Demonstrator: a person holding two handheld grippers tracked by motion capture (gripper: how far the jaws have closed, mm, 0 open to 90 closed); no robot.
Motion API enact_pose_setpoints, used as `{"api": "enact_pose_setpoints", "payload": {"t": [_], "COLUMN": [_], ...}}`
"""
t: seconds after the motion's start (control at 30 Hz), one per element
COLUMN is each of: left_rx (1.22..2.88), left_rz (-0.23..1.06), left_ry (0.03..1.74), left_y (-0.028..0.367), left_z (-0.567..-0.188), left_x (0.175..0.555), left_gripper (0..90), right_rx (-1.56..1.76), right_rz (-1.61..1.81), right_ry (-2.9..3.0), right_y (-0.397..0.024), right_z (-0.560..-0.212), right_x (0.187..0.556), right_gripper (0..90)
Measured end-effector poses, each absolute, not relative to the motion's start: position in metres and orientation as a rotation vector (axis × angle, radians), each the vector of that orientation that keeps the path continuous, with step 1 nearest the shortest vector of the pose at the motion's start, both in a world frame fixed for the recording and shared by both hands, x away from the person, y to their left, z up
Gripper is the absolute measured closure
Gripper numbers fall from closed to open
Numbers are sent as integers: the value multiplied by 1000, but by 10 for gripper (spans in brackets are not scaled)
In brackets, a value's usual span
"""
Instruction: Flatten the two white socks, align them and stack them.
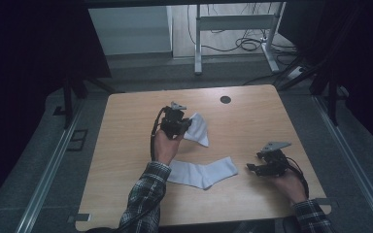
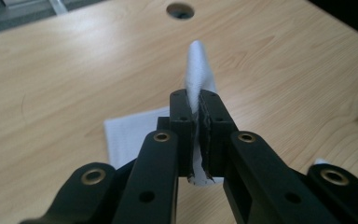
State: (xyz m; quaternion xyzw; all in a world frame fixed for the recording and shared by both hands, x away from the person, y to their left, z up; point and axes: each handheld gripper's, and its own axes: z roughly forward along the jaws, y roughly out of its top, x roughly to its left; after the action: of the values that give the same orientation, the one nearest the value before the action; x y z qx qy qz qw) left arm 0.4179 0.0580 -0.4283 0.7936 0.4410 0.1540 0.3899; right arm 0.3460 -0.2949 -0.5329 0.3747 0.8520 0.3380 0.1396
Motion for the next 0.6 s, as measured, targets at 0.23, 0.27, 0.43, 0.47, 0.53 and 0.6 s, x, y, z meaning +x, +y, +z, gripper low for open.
{"api": "enact_pose_setpoints", "payload": {"t": [0.23,0.27,0.43,0.47,0.53,0.6], "left_rx": [2007,2005,1975,1962,1935,1915], "left_rz": [414,416,425,432,443,464], "left_ry": [1047,1033,986,976,951,941], "left_y": [30,25,9,7,5,6], "left_z": [-397,-390,-363,-357,-341,-330], "left_x": [420,420,418,417,413,410], "left_gripper": [850,850,850,850,850,850], "right_rx": [1075,1074,1067,1066,1065,1068], "right_rz": [980,980,985,985,987,988], "right_ry": [2460,2460,2460,2462,2462,2460], "right_y": [-295,-294,-295,-295,-295,-295], "right_z": [-533,-534,-534,-534,-534,-534], "right_x": [346,346,346,346,346,346], "right_gripper": [306,306,305,305,305,304]}}
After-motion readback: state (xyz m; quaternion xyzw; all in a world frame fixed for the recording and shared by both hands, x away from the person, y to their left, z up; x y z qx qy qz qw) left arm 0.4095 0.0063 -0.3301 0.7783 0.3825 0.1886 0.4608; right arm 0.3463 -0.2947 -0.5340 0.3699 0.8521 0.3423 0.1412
